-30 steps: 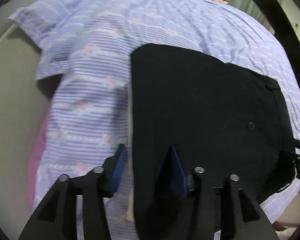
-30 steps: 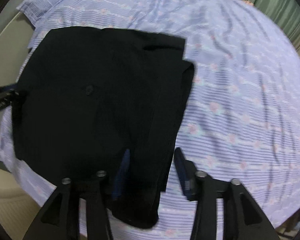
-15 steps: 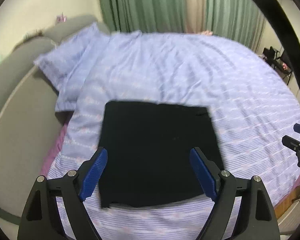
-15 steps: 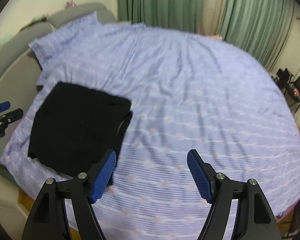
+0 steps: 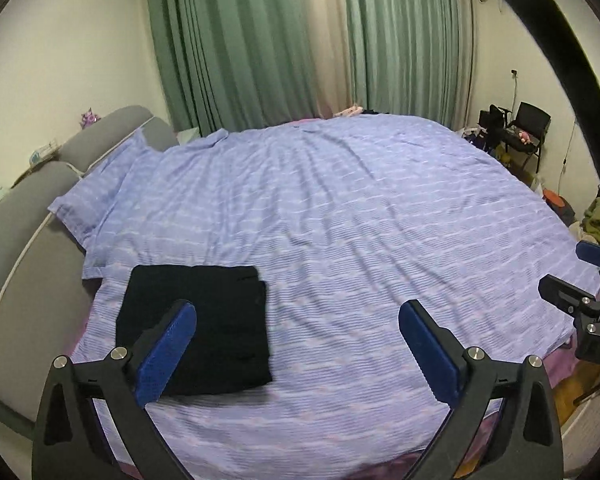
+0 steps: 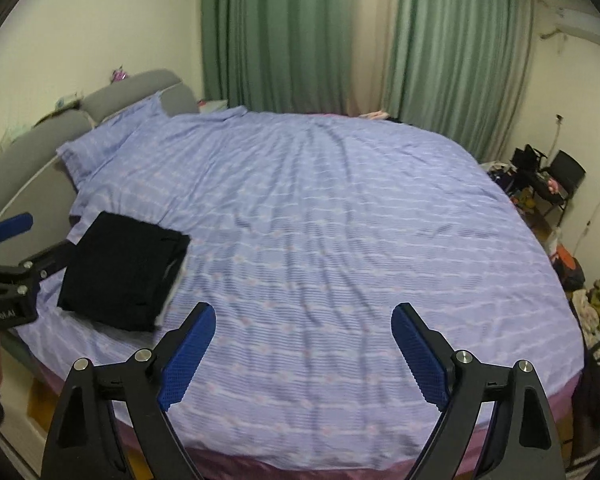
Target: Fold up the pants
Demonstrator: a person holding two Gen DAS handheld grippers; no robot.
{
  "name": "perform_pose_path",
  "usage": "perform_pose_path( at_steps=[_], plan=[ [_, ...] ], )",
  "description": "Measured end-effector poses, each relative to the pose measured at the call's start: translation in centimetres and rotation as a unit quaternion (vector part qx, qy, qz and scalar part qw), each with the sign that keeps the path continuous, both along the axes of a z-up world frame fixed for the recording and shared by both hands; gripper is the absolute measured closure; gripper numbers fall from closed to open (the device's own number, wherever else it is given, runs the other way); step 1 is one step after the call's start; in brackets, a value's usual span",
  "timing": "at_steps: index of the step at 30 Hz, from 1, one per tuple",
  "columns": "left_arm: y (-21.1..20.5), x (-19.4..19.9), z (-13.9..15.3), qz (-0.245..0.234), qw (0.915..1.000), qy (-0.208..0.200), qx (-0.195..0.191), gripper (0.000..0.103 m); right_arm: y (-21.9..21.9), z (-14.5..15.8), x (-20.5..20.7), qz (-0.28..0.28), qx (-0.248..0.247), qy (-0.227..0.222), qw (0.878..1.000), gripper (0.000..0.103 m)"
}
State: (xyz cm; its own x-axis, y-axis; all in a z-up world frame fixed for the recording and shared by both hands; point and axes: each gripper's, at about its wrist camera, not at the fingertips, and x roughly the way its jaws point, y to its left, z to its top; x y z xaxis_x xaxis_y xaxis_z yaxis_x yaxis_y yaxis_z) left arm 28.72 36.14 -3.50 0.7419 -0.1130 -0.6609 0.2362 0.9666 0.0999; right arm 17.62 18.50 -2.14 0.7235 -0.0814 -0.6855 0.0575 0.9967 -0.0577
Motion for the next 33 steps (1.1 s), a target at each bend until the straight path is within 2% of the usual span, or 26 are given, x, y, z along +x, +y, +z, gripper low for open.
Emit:
perform_pose_path(
  at_steps=[7,15,21,33],
  plan=[
    [-8.0,-5.3,1.8,0.014,0.9997,-0.003,-0.018,0.000,-8.0,2.2,-5.0,-0.010,0.003,-0.016,1.000,0.013],
    [-13.0,-9.5,2.8,0.019,0.9997,-0.011,-0.015,0.000,-13.4,3.2,-9.1,-0.012,0.005,-0.026,1.000,0.013],
    [-13.8,-10.3,2.9,0.011,0.9997,-0.002,-0.022,0.000,-14.8,3.5,-10.8,-0.025,0.014,-0.031,0.999,0.013],
    [-14.3,-11.0,3.3,0.005,0.9995,-0.011,-0.028,0.000,-15.2,4.2,-12.2,-0.029,0.016,-0.047,0.998,0.013]
  ],
)
